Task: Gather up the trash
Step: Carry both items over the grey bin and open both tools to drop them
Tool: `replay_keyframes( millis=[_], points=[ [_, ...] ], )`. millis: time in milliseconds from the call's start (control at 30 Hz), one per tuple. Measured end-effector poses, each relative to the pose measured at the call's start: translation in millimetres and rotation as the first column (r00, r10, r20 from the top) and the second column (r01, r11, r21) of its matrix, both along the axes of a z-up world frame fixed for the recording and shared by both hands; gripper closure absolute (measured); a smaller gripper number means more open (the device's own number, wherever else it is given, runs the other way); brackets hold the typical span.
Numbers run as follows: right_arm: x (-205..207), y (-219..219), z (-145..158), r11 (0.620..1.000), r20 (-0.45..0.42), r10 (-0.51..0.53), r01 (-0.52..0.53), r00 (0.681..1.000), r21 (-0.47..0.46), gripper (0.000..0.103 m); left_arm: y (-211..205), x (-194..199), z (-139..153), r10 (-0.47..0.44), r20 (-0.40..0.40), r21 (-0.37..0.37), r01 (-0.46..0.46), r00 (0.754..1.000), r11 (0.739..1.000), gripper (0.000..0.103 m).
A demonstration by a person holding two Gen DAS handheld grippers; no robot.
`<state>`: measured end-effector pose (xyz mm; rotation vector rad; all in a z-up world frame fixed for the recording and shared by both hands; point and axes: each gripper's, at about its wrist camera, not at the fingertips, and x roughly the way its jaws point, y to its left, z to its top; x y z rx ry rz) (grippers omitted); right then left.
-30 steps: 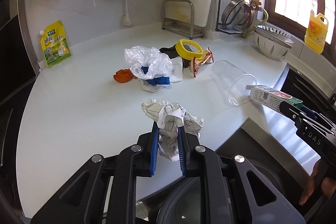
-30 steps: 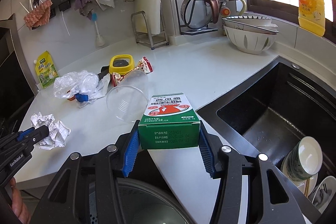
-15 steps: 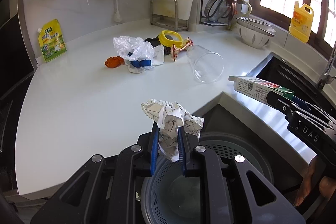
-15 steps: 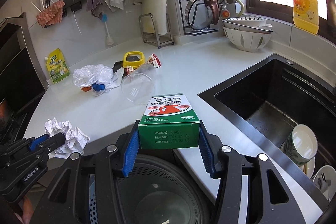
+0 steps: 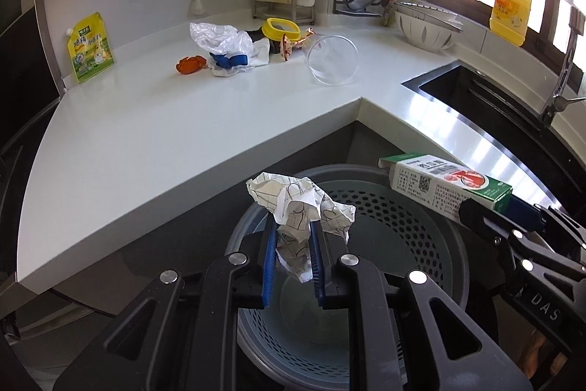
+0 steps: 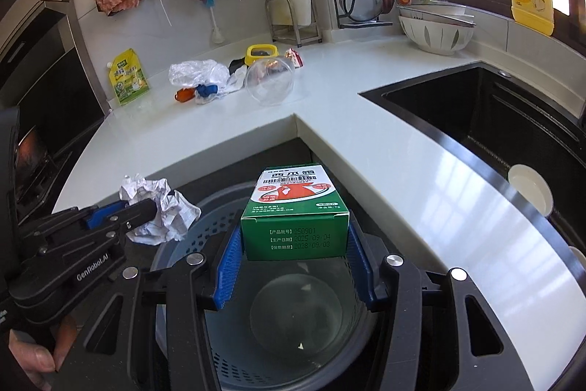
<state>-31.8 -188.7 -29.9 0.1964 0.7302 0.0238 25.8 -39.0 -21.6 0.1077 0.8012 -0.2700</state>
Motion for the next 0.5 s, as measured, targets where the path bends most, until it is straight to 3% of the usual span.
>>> replay_keyframes(
  millis=[200, 500],
  points=[
    [-14.8, -0.2, -23.2, 1.000, -0.049, 0.000, 0.002, 0.999, 0.028, 0.053, 0.1, -8.1, -17.7, 0.007, -0.043, 0.005, -0.007, 0.999, 1.000, 0.086],
    [-20.9, 3.8, -34.1, 1.000, -0.075, 0.016, -0.015, 0.997, 0.023, 0.053, -3.3, -9.5, -30.8, 0.009, -0.074, 0.014, -0.008, 0.997, 1.000, 0.086]
  ],
)
